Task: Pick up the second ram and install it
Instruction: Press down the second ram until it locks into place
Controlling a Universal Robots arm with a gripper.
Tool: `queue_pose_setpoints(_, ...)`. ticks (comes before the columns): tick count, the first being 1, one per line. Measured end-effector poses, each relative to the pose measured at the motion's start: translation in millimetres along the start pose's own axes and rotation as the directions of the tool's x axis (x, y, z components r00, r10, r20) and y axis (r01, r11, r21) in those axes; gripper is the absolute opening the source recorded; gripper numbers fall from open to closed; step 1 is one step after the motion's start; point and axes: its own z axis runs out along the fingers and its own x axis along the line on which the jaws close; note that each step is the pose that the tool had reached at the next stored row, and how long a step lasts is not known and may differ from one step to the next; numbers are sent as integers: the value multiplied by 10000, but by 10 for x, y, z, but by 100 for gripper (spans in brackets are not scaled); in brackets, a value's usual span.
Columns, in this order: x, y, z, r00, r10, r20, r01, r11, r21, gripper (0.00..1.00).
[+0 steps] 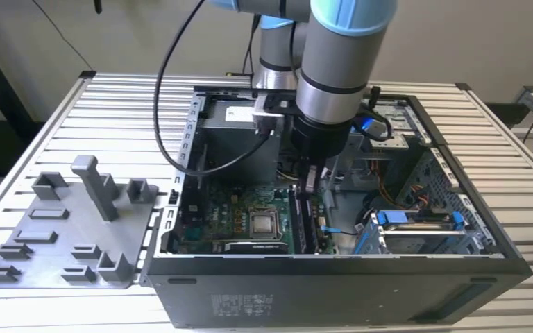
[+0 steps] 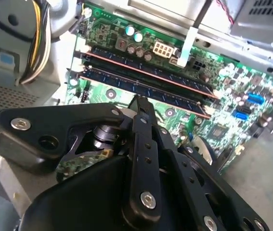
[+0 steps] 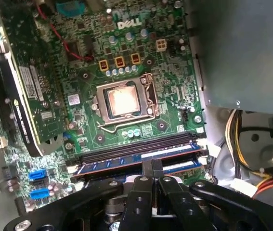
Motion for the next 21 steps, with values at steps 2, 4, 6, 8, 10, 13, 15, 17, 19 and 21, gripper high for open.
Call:
queue_pose_setpoints(2, 6, -1, 3, 9997, -236, -4, 236, 9997, -4, 11)
queue_pose_setpoints(4, 16, -3, 14, 9991, -425, 0, 425, 9991, -6, 11)
queue_pose_setpoints(6, 25, -5, 31, 9980, -629, 3, 629, 9980, -10, 11)
queue_pose_setpoints(8, 37, -8, 40, 9966, -820, 1, 820, 9966, -13, 11)
queue_pose_setpoints(10, 49, -11, 56, 9950, -999, 4, 999, 9950, -16, 11)
queue_pose_setpoints(13, 70, -15, 83, 9919, -1274, 7, 1274, 9919, -22, 11)
queue_pose_setpoints(15, 83, -18, 99, 9895, -1448, 8, 1448, 9895, -25, 11)
queue_pose_setpoints(17, 98, -21, 113, 9868, -1619, 11, 1619, 9868, -28, 11)
queue_pose_setpoints(19, 118, -26, 121, 9845, -1754, 13, 1754, 9845, -29, 11)
queue_pose_setpoints(21, 146, -27, 124, 9836, -1805, 13, 1805, 9836, -31, 11)
